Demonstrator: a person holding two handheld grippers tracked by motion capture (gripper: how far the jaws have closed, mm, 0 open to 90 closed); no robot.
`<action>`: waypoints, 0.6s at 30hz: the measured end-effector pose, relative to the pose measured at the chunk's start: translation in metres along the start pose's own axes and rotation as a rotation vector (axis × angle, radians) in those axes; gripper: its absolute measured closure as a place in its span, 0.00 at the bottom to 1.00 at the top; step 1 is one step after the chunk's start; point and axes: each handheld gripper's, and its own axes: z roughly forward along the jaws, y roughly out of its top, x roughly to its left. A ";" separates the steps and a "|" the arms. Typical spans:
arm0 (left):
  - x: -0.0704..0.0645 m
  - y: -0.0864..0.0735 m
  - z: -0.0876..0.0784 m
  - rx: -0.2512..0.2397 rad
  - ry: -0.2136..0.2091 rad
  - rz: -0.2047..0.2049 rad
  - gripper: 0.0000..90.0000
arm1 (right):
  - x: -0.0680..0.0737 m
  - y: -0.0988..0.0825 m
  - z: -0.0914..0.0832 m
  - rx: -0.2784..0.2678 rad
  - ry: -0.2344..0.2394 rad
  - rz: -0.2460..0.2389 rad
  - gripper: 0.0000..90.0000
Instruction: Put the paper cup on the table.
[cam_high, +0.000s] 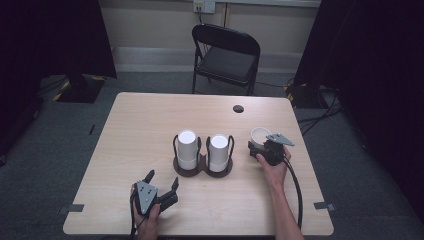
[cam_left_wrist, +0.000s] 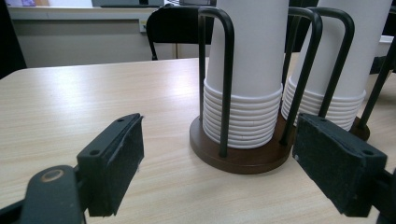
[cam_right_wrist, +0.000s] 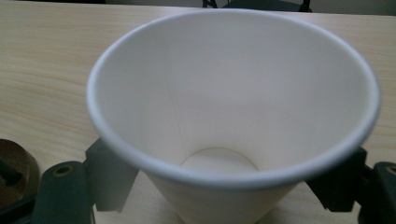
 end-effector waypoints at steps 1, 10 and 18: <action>0.000 0.000 0.000 0.000 0.002 0.004 0.18 | 0.001 0.000 -0.001 -0.002 -0.002 -0.003 0.20; -0.001 0.000 0.000 -0.002 -0.004 0.009 0.18 | 0.001 0.000 -0.004 0.025 0.005 0.012 0.15; 0.000 0.000 -0.001 -0.004 -0.008 0.008 0.18 | 0.002 -0.003 -0.013 0.032 0.018 0.039 0.15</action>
